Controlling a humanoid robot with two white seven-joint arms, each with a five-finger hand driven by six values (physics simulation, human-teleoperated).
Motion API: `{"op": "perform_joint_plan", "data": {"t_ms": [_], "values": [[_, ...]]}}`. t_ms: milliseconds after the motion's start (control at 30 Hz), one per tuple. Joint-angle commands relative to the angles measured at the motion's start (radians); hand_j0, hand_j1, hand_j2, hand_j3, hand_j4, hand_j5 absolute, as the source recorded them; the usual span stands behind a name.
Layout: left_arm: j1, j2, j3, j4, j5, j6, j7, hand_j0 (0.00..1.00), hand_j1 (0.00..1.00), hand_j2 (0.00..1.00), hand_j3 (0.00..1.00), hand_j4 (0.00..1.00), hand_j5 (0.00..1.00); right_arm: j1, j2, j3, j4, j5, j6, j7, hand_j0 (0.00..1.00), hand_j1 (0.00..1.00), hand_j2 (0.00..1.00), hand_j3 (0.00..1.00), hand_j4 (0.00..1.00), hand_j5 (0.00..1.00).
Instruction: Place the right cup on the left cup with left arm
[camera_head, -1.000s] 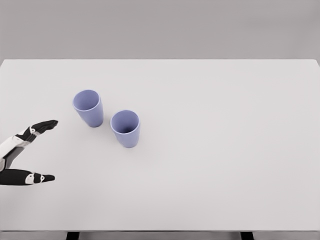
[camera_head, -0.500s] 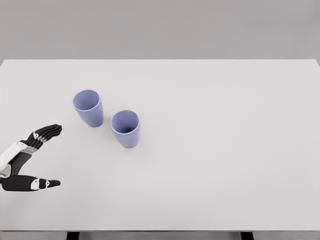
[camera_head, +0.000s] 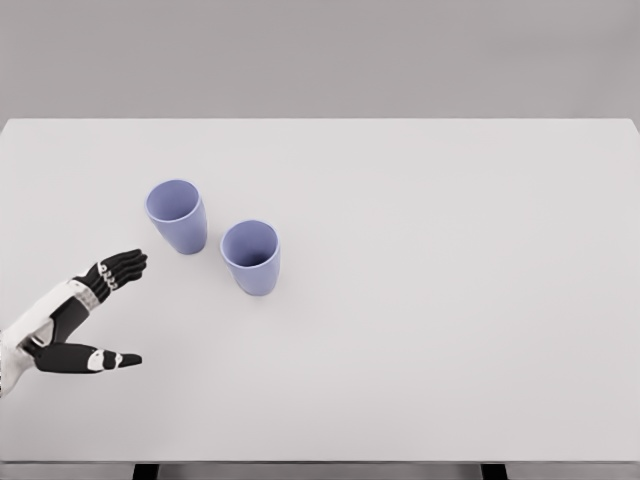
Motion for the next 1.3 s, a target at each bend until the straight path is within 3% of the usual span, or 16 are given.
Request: {"op": "perform_joint_plan", "data": {"t_ms": [0,100,467,767,1267], "values": [[0.000,-0.018,-0.010,-0.001,0.007,0.046,0.000,1.00,1.00,1.00,1.00,1.00,1.00,0.000,0.000,0.000,0.000,0.000,0.001,0.000,1.00,1.00,1.00,1.00,1.00,1.00],[-0.031,-0.041,-0.045,-0.001,0.007,0.069,0.000,1.00,1.00,1.00,1.00,1.00,1.00,0.000,0.000,0.000,0.000,0.000,-0.001,0.000,1.00,1.00,1.00,1.00,1.00,1.00],[-0.089,-0.120,-0.059,-0.001,0.002,0.182,0.003,1.00,1.00,1.00,1.00,1.00,1.00,0.000,0.000,0.000,0.000,0.000,0.001,0.000,1.00,1.00,1.00,1.00,1.00,1.00],[-0.100,-0.159,-0.060,-0.001,0.002,0.202,0.003,1.00,1.00,1.00,1.00,1.00,1.00,0.000,0.000,0.000,0.000,0.000,0.001,0.000,1.00,1.00,1.00,1.00,1.00,1.00],[-0.169,-0.163,-0.123,0.003,0.001,0.230,0.005,1.00,1.00,1.00,1.00,1.00,1.00,0.000,0.000,0.000,0.000,0.000,0.001,0.000,1.00,1.00,1.00,1.00,1.00,1.00]]}}
